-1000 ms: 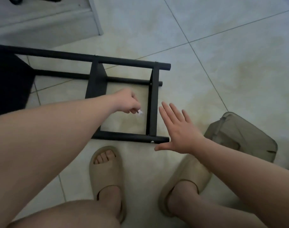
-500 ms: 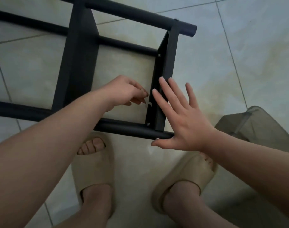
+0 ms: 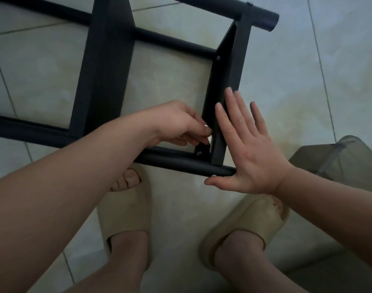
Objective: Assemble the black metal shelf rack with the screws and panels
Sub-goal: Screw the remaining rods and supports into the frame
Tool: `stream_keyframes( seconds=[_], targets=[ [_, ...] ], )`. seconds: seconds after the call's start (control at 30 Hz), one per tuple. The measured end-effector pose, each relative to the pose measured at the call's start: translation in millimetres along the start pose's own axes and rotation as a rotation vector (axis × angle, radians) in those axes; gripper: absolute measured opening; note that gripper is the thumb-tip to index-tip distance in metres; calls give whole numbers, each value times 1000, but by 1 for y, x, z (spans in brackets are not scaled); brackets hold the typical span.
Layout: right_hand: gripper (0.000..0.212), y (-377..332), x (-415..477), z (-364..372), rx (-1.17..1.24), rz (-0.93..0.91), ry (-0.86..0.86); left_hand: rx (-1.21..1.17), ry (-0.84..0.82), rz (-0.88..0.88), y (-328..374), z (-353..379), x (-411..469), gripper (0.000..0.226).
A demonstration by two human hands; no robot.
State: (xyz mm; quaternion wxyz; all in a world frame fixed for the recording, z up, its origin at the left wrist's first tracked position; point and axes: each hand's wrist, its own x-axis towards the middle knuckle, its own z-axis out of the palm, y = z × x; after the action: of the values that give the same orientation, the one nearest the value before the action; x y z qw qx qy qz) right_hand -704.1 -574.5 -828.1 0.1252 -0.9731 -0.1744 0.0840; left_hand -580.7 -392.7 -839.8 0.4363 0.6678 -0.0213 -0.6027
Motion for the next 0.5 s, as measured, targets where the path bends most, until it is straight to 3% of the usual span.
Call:
stream_keyframes(
  seconds=[0.5],
  targets=[
    [119, 2, 0, 3, 80, -4, 23, 0, -83, 10, 14, -4, -4, 8]
  ],
)
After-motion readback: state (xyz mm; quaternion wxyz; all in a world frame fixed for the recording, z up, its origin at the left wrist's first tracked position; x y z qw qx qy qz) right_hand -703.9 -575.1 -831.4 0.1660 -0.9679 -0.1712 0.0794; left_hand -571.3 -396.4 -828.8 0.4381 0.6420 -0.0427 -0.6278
